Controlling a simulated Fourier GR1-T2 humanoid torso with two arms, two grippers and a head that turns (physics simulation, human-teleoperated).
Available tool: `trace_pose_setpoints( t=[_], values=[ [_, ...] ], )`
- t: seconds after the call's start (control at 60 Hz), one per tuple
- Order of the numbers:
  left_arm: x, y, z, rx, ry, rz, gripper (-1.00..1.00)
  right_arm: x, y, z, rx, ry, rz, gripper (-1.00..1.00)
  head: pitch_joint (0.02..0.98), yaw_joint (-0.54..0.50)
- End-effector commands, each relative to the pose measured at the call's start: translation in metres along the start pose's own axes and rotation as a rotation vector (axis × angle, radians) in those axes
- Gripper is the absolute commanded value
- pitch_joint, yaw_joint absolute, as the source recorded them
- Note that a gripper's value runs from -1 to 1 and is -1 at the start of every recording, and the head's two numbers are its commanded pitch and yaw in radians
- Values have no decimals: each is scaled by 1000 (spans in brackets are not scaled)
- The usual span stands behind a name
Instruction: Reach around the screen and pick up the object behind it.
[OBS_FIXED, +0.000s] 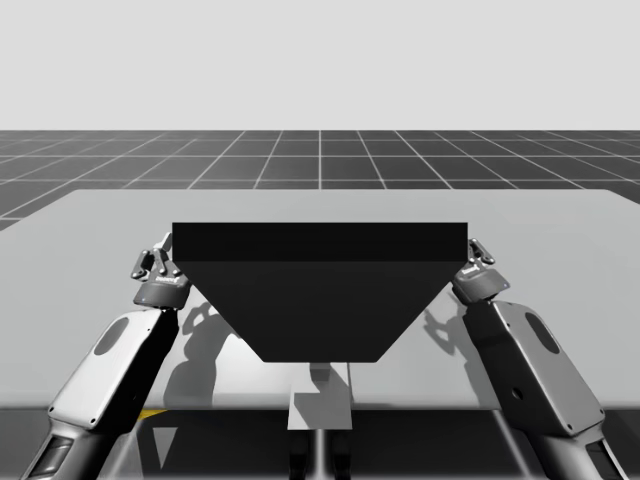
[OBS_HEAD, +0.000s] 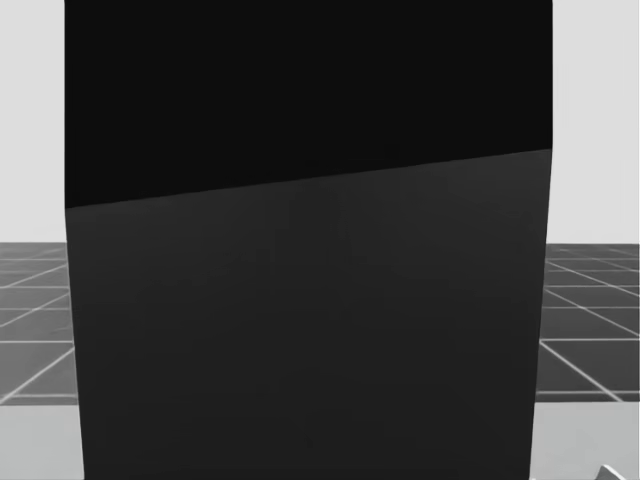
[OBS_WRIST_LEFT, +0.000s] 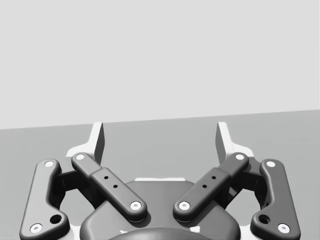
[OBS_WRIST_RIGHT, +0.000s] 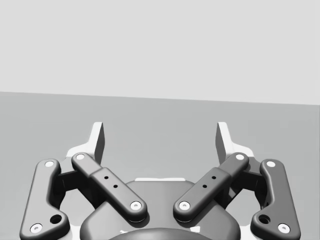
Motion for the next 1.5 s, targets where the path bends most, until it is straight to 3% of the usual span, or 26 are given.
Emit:
trace_pose_setpoints(
  t=[0.017,0.117,0.217,0.283,0.333,0.383,0.433,0.467,0.633,0.683,0.8,0.983,1.083,1.217,1.5],
  values=[
    [-1,0,-1,2,0,0,-1000,-2,0,3,-37,0,27,-1000,137,-17],
    [-1,0,0,1,-1,-1,-1000,0,4,3,34,15,13,-1000,138,-16],
    [-1,1,0,-3,0,-2,-1000,1,5,5,100,42,33,-1000,141,-17],
    [1,3,1,-35,13,13,-1000,2,7,8,163,56,20,-1000,143,-15],
    [3,7,3,-90,41,54,-1000,4,9,12,217,53,40,-1000,143,-14],
    [8,11,5,-131,46,58,-1000,5,13,16,282,61,26,-1000,143,-15],
    [14,13,8,-165,47,67,-1000,4,16,20,313,60,39,-1000,144,-18],
    [21,15,11,-205,52,82,-1000,4,17,23,344,65,27,-1000,145,-22],
    [34,13,29,-417,109,65,-1000,6,16,38,427,80,50,-1000,150,-29],
    [35,12,36,-492,129,82,-1000,7,15,44,446,96,35,-1000,152,-31],
    [35,14,49,-614,167,74,-1000,12,10,59,458,124,20,-1000,157,-31],
    [33,22,61,-739,210,51,-1000,17,3,82,458,171,25,-1000,165,-42],
    [30,23,64,-753,222,32,-1000,15,1,90,421,195,38,-1000,171,-52],
    [25,23,65,-754,228,31,-1000,5,0,98,344,214,34,-1000,183,-72],
    [22,19,64,-765,225,35,-1000,-20,-7,83,271,251,-7,-1000,200,-82]
  ],
)
